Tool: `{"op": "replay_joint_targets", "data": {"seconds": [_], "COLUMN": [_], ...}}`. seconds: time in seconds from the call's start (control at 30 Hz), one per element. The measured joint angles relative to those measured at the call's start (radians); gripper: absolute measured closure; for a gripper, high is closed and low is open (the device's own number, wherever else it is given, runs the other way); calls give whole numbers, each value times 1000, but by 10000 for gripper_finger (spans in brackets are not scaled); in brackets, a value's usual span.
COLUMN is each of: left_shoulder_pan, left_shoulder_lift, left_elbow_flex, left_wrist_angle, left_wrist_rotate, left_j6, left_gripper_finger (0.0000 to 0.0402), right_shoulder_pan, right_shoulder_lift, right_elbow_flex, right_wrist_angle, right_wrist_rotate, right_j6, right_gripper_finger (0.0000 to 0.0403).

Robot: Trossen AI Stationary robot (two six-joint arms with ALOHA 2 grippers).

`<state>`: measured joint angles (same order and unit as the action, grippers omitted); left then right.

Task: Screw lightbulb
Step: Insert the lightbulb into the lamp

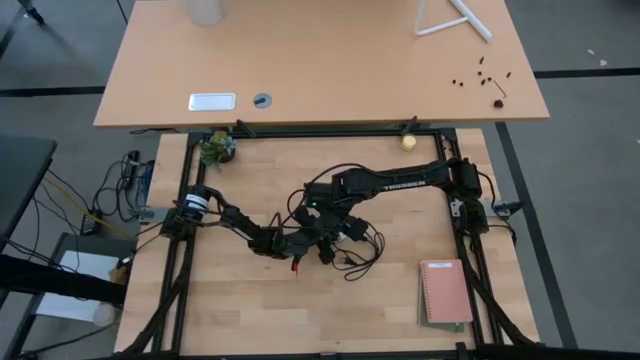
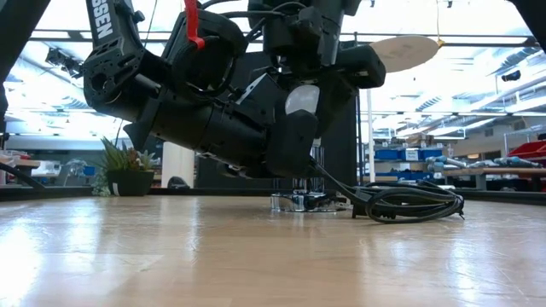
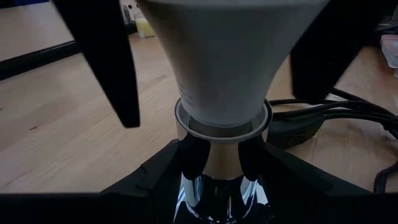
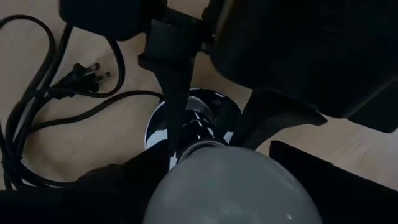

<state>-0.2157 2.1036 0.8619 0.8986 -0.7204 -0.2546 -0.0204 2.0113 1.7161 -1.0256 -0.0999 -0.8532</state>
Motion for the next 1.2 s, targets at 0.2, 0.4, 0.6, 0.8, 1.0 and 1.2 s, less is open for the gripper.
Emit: {"op": "replay_joint_targets", "data": {"seconds": [0.2, 0.4, 0.6, 0.8, 1.0, 1.2], "left_shoulder_pan": [0, 0, 0, 0, 0, 0], "left_shoulder_lift": [0, 0, 1, 2, 3, 3], "left_elbow_flex": [0, 0, -1, -2, -2, -2], "left_wrist_angle": [0, 2, 8, 26, 41, 44], "left_wrist_rotate": [1, 4, 4, 7, 10, 10], "left_j6": [0, 5, -8, -16, -25, -41], "left_gripper_finger": [199, 199, 199, 199, 199, 199], "right_shoulder_pan": [0, -8, -10, 4, 19, 27], "right_shoulder_lift": [0, 0, 0, -3, -11, -9], "right_elbow_flex": [0, 0, 0, -18, -85, -88], "right_wrist_angle": [-5, -6, 0, 25, 72, 82], "right_wrist_rotate": [27, 32, 40, 56, 88, 141], "right_j6": [58, 231, 458, 696, 953, 1243], "right_gripper_finger": [150, 146, 146, 138, 139, 145]}}
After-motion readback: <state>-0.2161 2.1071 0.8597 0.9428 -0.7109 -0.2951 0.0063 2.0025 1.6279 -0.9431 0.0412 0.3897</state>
